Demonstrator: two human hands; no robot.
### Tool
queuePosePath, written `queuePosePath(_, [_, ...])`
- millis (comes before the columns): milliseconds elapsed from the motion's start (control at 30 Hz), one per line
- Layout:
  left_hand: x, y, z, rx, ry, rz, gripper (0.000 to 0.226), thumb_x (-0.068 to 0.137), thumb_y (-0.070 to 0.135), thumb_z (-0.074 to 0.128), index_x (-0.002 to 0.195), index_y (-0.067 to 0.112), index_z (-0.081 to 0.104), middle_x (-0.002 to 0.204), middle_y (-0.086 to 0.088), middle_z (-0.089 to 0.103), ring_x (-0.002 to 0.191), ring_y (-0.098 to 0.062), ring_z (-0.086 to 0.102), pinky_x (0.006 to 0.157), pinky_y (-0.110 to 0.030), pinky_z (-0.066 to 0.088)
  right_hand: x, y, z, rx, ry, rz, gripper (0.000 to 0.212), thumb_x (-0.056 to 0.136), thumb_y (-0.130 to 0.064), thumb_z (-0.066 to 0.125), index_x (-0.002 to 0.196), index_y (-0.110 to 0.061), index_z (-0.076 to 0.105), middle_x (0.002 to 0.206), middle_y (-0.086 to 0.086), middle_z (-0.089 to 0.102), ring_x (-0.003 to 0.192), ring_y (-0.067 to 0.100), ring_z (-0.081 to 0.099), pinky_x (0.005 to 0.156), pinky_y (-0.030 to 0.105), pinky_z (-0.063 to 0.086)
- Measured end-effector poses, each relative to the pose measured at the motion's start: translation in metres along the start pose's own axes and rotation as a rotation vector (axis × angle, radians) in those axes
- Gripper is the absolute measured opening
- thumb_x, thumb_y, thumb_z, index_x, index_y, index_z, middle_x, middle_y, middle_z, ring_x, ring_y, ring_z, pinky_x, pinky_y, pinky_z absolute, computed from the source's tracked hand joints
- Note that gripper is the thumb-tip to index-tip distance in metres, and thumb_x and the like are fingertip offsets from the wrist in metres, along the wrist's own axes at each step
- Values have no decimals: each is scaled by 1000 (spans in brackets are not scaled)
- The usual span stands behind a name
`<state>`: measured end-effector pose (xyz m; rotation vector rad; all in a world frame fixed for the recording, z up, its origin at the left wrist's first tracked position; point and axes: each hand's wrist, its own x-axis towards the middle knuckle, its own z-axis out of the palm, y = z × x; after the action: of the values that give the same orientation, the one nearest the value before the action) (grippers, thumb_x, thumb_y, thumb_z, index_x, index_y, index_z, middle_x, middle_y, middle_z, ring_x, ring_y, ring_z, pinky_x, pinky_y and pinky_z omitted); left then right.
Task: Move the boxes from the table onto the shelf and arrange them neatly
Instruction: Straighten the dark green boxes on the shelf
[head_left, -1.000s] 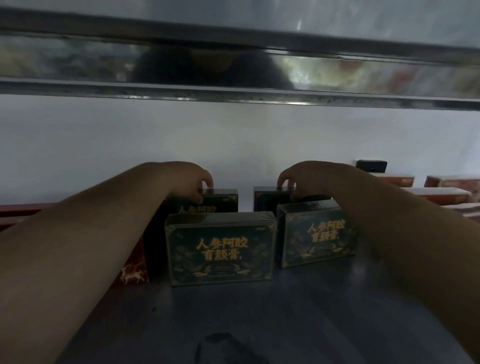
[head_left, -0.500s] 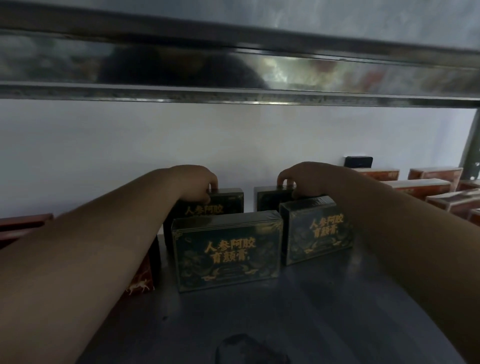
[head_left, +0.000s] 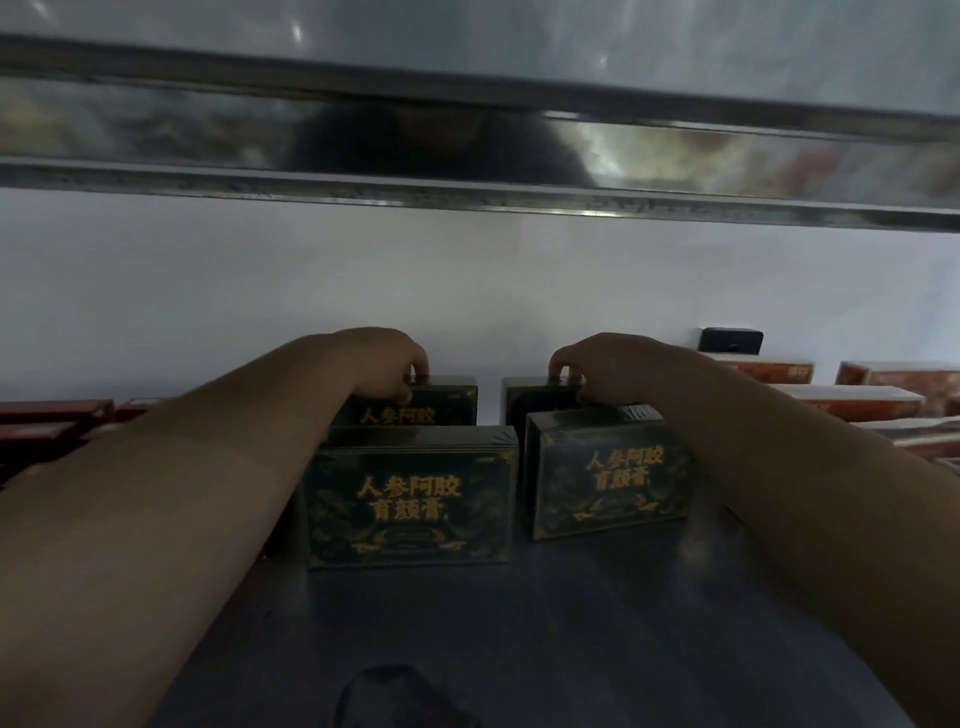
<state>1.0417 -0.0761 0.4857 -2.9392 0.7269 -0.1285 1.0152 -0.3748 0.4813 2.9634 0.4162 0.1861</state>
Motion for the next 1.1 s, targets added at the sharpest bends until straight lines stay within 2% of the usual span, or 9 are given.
queuePosePath(133, [-2,2,3,-20,-5,-35,42,92,26,66,133,27,56,128,1,60,104,-16,56,85,-34,49,2,5,4,5,1,-24,40,90,-17,64,126,-34,58,123,-3,64,105,18,56,89,40,51])
queuePosePath(300, [-5,6,3,-27,-8,-46,42,93,25,65,133,28,55,130,1,60,100,-14,55,80,-31,46,3,6,3,-9,-13,-39,39,92,-19,59,129,-33,57,125,0,62,103,18,52,88,38,49])
queuePosePath(467, [-19,5,-1,-132,83,-90,51,97,36,59,145,28,44,143,0,51,118,-17,52,93,-30,43,-12,-2,-1,113,72,-44,41,100,-40,53,140,-30,51,139,1,56,120,20,52,98,36,44])
queuePosePath(600, [-52,24,-15,-306,294,-38,38,97,47,53,132,33,55,129,7,59,106,-9,57,84,-30,46,-39,-23,-3,294,255,-142,35,100,-50,47,125,-30,61,122,-4,65,109,15,59,91,34,47])
queuePosePath(667, [-74,44,-15,-348,272,-9,40,94,57,50,128,36,57,118,14,60,101,-6,58,82,-29,47,-53,-34,2,333,256,-183,39,96,-60,45,117,-32,64,111,-9,68,100,12,61,87,34,49])
queuePosePath(767, [-99,69,-1,-294,114,10,61,79,76,55,131,44,50,118,19,57,104,-4,56,88,-30,49,-71,-39,13,292,207,-178,58,84,-80,40,115,-37,61,101,-10,66,92,10,59,83,36,51])
queuePosePath(833, [-105,76,12,-213,80,6,74,73,76,63,137,45,43,124,19,53,110,-6,53,92,-31,47,-81,-35,21,253,204,-153,62,78,-86,44,116,-39,59,101,-13,62,93,9,57,83,36,50])
queuePosePath(967, [-106,72,39,-134,211,-11,81,74,68,67,143,44,33,132,17,42,120,-11,47,94,-35,46,-93,-24,39,231,280,-109,66,76,-78,58,129,-40,52,121,-12,51,109,11,52,86,33,47])
queuePosePath(1100, [-105,69,51,-85,321,-23,80,79,70,60,147,44,28,137,18,39,127,-11,41,98,-39,46,-94,-18,48,183,343,-87,71,78,-78,54,138,-41,49,125,-9,53,116,17,52,87,31,44])
